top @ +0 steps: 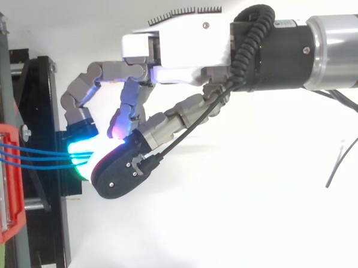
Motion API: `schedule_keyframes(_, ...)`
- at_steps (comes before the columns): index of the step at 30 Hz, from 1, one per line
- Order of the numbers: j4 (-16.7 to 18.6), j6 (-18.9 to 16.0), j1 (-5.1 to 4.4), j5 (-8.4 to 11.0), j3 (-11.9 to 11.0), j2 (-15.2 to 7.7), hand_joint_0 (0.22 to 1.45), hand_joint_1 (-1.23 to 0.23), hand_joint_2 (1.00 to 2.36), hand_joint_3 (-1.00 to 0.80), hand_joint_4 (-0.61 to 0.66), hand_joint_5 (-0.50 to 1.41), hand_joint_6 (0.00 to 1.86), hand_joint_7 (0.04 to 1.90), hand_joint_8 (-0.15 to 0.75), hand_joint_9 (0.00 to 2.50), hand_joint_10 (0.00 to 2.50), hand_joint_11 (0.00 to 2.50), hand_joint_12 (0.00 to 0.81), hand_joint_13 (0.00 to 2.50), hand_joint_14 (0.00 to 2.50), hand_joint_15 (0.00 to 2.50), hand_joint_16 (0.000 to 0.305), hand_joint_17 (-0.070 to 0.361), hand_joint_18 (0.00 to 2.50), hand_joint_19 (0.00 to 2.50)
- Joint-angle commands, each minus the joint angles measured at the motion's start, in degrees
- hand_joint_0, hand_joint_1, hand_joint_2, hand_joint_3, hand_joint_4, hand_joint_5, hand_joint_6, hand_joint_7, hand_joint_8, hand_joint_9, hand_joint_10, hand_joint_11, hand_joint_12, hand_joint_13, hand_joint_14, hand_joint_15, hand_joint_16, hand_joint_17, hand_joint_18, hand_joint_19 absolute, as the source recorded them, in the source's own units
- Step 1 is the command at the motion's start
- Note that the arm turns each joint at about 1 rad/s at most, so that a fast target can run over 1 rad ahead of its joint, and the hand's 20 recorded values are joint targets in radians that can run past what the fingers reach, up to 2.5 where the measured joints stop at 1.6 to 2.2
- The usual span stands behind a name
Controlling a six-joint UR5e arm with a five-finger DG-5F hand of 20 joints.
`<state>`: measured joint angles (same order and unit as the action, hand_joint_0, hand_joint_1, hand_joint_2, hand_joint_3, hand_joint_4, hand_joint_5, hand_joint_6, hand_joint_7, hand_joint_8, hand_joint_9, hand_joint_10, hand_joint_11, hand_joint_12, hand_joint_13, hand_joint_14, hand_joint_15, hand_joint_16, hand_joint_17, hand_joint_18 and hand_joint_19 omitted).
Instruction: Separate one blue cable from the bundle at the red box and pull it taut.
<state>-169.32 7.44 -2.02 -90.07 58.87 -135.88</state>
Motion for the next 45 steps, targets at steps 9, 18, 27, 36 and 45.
schedule_keyframes(9,0.04,-0.06,-0.01,-0.02,0.01,0.0,0.82,-0.89,1.0,-0.5,-0.1,-0.2,0.91,1.23,0.252,1.17,0.03,1.27,0.35,0.88,0.03,0.71,0.047,0.106,0.81,0.77)
schedule_keyframes(18,0.13,-0.06,-0.01,-0.02,0.01,0.0,0.46,-0.8,1.0,-0.5,0.04,-0.16,0.9,1.11,0.314,1.29,0.03,1.32,0.402,0.96,0.03,0.72,0.055,0.124,0.92,0.78)
schedule_keyframes(27,0.13,-0.06,-0.01,-0.02,0.01,0.0,0.46,-0.6,1.0,-0.5,0.06,-0.17,0.87,1.09,0.32,1.26,0.03,1.26,0.421,0.95,0.03,0.7,0.058,0.131,0.95,0.79)
schedule_keyframes(36,0.22,-0.06,-0.01,-0.02,0.01,0.0,0.66,-0.74,1.01,-0.33,-0.01,-0.18,0.88,1.2,0.281,1.21,0.03,1.28,0.383,0.9,0.03,0.72,0.049,0.11,0.87,0.83)
schedule_keyframes(45,0.39,0.03,-0.01,-0.02,0.01,0.0,0.82,-0.86,1.0,-0.5,-0.15,-0.19,0.93,1.29,0.265,1.16,0.03,1.26,0.359,0.87,0.03,0.7,0.047,0.106,0.82,0.78)
